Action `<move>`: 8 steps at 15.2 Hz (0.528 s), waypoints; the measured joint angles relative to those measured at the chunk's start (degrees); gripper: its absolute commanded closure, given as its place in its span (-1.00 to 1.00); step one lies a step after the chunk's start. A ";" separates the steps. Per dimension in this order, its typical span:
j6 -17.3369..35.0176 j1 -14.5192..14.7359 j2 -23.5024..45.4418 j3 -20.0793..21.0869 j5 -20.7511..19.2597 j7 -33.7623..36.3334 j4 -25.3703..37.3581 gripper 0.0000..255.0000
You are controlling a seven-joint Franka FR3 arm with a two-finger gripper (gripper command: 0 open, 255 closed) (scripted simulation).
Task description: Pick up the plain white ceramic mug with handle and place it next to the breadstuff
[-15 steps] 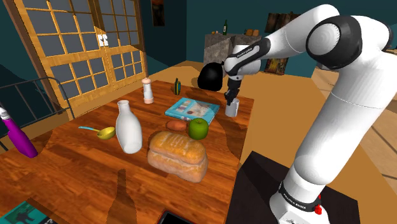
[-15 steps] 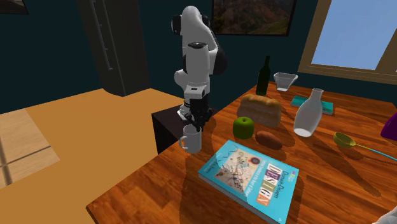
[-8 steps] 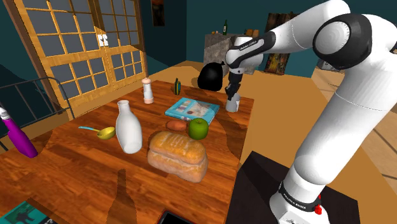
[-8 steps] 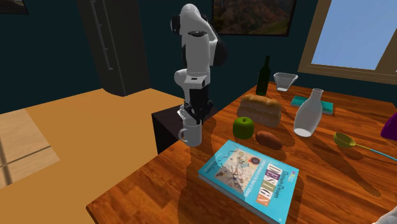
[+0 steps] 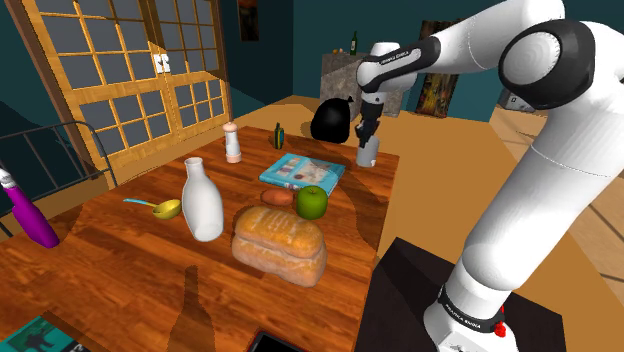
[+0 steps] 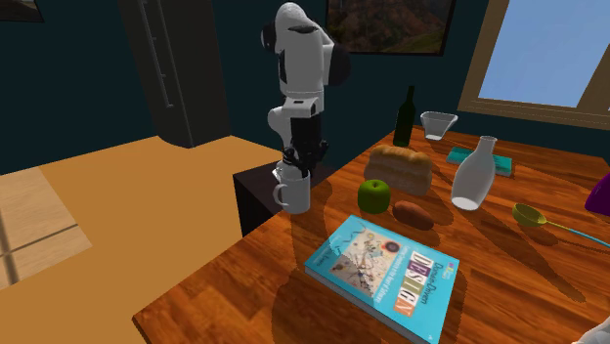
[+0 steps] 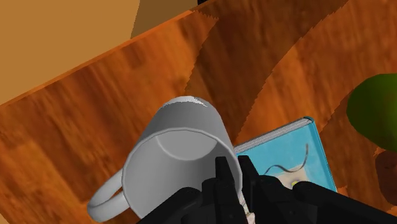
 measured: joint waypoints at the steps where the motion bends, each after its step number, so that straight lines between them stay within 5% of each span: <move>1: -0.98 0.01 -0.31 0.05 -0.12 0.09 0.70 1.00; 8: -6.21 0.06 -1.02 0.22 -0.36 0.31 5.26 1.00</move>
